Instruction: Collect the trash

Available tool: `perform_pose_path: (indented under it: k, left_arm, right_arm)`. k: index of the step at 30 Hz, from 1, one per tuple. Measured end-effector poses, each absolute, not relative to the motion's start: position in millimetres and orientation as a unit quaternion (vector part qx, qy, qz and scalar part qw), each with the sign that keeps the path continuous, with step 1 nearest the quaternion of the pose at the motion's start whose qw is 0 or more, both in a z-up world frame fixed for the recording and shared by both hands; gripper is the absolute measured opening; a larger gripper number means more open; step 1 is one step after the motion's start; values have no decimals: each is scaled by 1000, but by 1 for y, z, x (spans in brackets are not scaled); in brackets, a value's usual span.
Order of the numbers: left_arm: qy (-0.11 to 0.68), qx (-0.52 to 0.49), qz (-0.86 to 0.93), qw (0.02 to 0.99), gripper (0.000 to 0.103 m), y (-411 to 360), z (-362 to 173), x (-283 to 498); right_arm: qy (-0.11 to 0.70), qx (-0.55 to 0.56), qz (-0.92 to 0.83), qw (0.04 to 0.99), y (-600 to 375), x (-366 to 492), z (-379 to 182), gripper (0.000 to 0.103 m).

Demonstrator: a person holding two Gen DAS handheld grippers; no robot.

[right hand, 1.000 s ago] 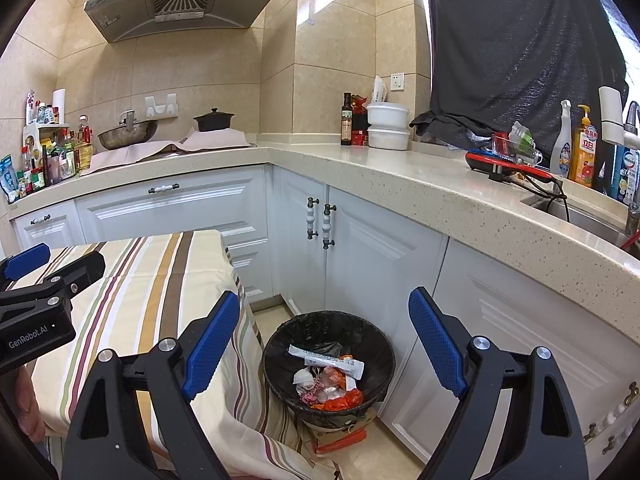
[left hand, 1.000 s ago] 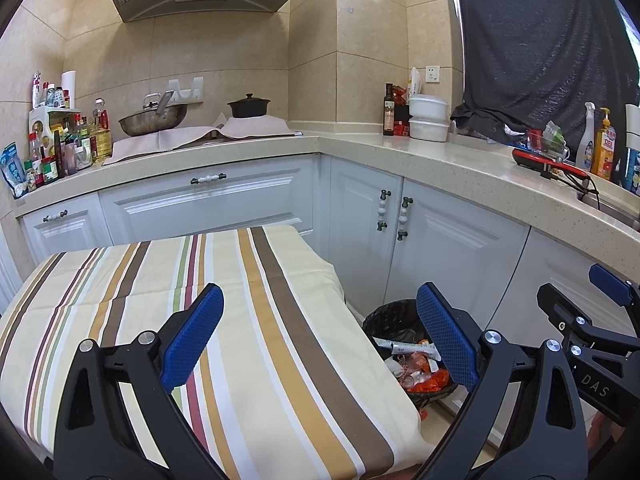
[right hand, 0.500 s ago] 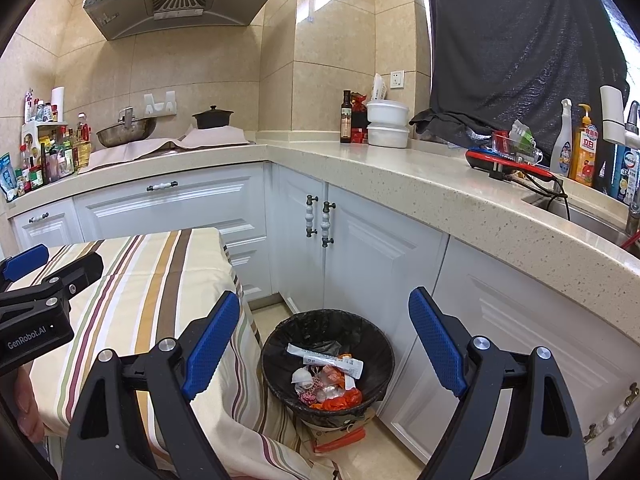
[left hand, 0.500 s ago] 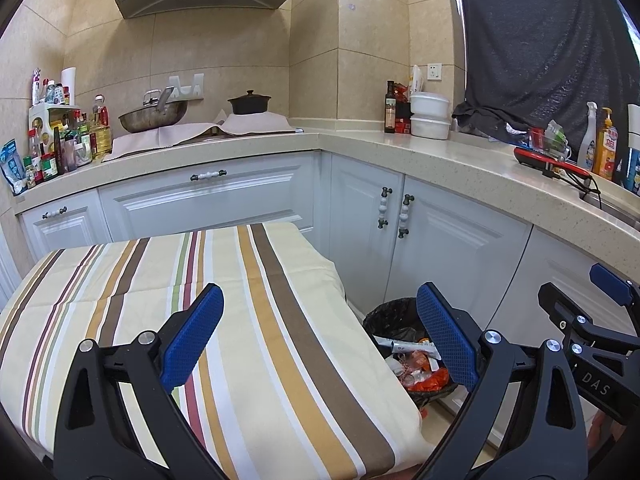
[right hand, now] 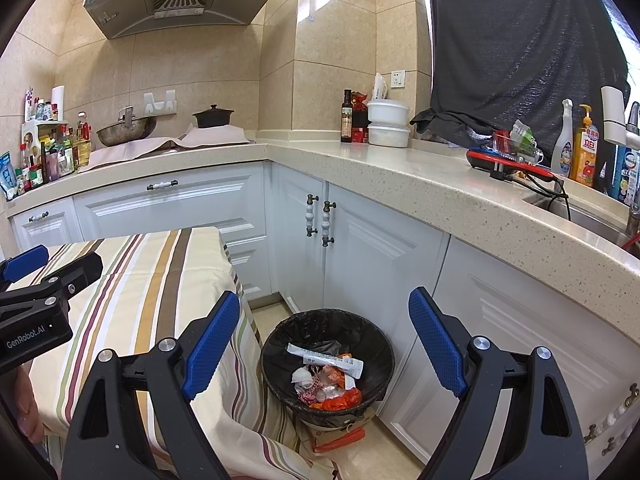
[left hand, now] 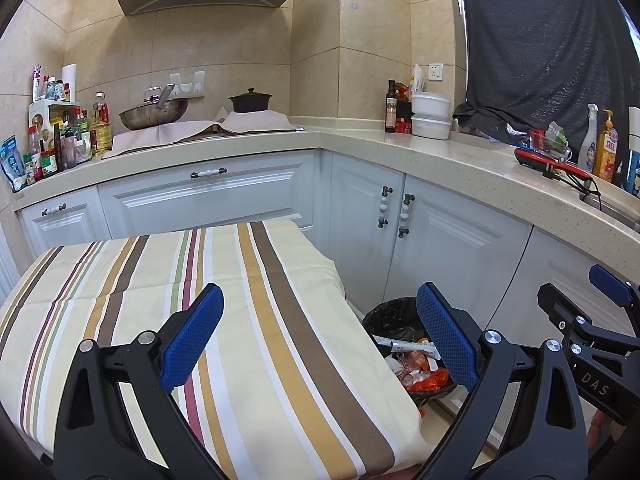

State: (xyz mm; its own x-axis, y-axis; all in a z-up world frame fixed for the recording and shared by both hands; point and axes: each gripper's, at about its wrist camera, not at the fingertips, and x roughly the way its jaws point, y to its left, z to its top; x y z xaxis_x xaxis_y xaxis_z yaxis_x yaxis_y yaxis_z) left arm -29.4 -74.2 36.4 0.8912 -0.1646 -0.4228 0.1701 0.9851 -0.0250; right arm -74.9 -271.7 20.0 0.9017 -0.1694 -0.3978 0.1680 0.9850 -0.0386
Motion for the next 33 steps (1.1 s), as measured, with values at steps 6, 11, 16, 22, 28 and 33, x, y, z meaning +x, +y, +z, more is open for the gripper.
perform_pose_path:
  k: [6, 11, 16, 22, 28, 33]
  left_arm:
    - [215, 7, -83, 973, 95, -73, 36, -30]
    - [213, 7, -83, 974, 95, -71, 37, -31]
    - [207, 10, -89, 974, 98, -72, 37, -33]
    - [207, 11, -93, 974, 98, -75, 38, -34]
    - [207, 8, -92, 974, 98, -75, 38, -34]
    - [212, 5, -96, 973, 98, -75, 38, -33]
  right_arm:
    - [205, -2, -86, 975, -272, -74, 18, 84]
    - [205, -2, -86, 975, -271, -74, 18, 84]
    - [206, -2, -86, 975, -272, -74, 17, 84]
    - [208, -2, -85, 974, -270, -73, 14, 84]
    - [210, -2, -84, 974, -270, -73, 13, 84]
    - [211, -2, -82, 974, -269, -73, 12, 84]
